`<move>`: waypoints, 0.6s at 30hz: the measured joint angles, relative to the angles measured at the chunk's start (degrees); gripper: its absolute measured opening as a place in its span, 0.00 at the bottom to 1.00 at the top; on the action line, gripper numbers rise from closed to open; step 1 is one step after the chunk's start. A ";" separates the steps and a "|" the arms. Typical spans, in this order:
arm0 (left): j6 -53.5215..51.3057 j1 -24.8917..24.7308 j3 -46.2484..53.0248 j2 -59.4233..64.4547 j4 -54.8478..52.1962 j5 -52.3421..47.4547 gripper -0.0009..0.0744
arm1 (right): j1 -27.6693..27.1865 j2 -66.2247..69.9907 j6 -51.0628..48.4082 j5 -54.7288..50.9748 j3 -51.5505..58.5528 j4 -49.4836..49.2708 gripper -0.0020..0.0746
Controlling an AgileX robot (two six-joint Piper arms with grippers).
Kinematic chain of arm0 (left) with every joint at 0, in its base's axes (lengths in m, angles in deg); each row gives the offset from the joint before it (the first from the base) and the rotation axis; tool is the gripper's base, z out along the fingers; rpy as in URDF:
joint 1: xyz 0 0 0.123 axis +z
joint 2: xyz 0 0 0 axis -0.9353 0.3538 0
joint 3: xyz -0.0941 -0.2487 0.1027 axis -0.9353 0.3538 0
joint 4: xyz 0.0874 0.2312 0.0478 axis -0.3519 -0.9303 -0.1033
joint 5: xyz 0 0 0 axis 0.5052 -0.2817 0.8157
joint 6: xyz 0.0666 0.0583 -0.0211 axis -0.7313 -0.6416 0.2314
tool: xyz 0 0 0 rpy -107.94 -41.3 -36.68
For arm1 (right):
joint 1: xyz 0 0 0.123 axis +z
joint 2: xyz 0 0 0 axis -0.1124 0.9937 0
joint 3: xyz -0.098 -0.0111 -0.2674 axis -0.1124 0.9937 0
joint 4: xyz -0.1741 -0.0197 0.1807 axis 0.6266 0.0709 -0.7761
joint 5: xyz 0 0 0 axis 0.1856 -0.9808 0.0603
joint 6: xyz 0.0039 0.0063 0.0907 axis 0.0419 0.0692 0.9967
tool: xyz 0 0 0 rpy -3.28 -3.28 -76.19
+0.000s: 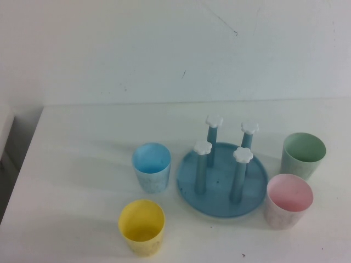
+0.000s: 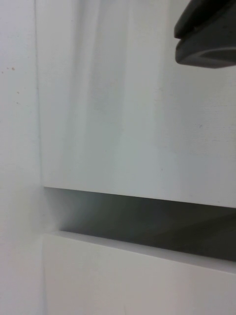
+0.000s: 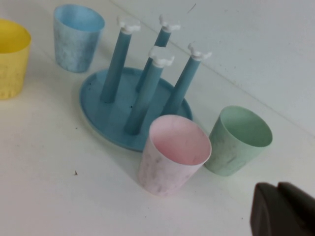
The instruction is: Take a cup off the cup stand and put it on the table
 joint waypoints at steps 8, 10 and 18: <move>-0.04 0.00 0.00 0.00 0.07 0.00 0.01 | 0.00 0.00 -0.11 0.40 0.67 0.00 0.02; -0.04 0.00 0.00 0.00 0.07 -0.09 0.01 | 0.00 0.00 -0.20 2.14 1.91 0.40 0.02; -0.04 0.00 0.00 0.00 0.07 -0.09 0.01 | -8.28 -2.30 12.30 14.48 10.38 10.51 0.02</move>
